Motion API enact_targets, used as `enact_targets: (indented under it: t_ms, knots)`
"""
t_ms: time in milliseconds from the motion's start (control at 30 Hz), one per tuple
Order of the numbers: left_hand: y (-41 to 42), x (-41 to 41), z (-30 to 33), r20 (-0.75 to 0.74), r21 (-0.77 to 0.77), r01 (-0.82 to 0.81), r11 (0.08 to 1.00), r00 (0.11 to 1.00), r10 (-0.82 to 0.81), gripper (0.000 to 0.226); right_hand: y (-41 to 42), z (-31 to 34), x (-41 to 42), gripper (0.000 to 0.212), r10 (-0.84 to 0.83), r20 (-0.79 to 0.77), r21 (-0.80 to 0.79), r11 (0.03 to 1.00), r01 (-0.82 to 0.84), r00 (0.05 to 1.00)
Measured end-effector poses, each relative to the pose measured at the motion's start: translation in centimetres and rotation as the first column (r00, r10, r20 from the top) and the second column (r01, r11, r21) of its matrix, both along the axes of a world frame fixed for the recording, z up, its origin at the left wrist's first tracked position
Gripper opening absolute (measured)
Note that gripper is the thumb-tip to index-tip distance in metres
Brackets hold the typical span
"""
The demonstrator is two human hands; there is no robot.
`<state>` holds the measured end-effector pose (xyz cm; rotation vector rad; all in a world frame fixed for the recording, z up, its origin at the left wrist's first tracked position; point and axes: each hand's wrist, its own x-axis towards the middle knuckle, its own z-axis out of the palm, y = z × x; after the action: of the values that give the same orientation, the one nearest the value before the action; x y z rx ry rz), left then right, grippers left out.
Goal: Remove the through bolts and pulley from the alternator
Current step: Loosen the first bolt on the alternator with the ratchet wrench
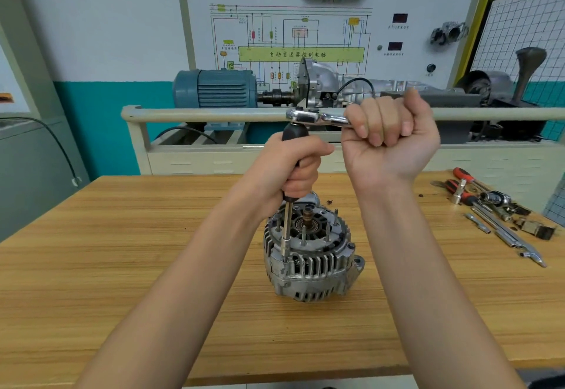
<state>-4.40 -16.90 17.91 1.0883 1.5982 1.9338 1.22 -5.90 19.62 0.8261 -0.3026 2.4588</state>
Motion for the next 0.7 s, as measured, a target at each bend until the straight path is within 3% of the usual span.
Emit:
enact_targets:
  t_ms: [67, 167, 233, 300, 400, 533, 633, 700]
  knots:
    - [0.4, 0.4, -0.3, 0.011, 0.045, -0.176, 0.983, 0.984, 0.176, 0.050, -1.0, 0.1, 0.6, 0.049, -0.166, -0.022, 0.087, 0.982, 0.167, 0.986]
    - [1.2, 1.0, -0.5, 0.032, 0.122, -0.447, 0.886, 0.894, 0.446, 0.045, -3.3, 0.1, 1.1, 0.051, -0.409, -0.177, 0.205, 0.874, 0.440, 0.895]
    - [1.5, 1.3, -0.5, 0.045, 0.164, -0.534, 0.830, 0.844, 0.534, 0.044, -4.6, -0.1, 1.3, 0.045, -0.520, -0.239, 0.206, 0.798, 0.566, 0.820]
    - [1.5, 1.3, -0.7, 0.041, 0.183, -0.542, 0.820, 0.838, 0.544, 0.043, -5.0, -0.3, 1.3, 0.043, -0.544, -0.252, 0.195, 0.781, 0.593, 0.800]
    - [1.0, 1.1, -0.8, 0.000, 0.141, -0.467, 0.873, 0.882, 0.472, 0.043, -4.0, -0.1, 1.3, 0.045, -0.470, -0.242, 0.212, 0.828, 0.519, 0.849]
    - [-0.4, 0.0, -0.3, -0.013, 0.080, -0.138, 0.987, 0.990, 0.140, 0.041, -1.7, 0.8, 0.7, 0.051, -0.259, -0.091, 0.239, 0.932, 0.273, 0.962]
    - [-1.1, -0.7, 0.1, 0.041, 0.034, 0.171, 0.985, 0.984, -0.173, 0.037, -0.6, 1.0, -0.5, 0.049, 0.058, 0.030, 0.072, 0.996, -0.060, 0.998]
    - [-1.0, -0.7, 0.1, 0.062, 0.017, 0.201, 0.979, 0.977, -0.202, 0.040, -0.3, 0.9, -0.9, 0.048, 0.137, 0.041, -0.021, 0.990, -0.136, 0.990]
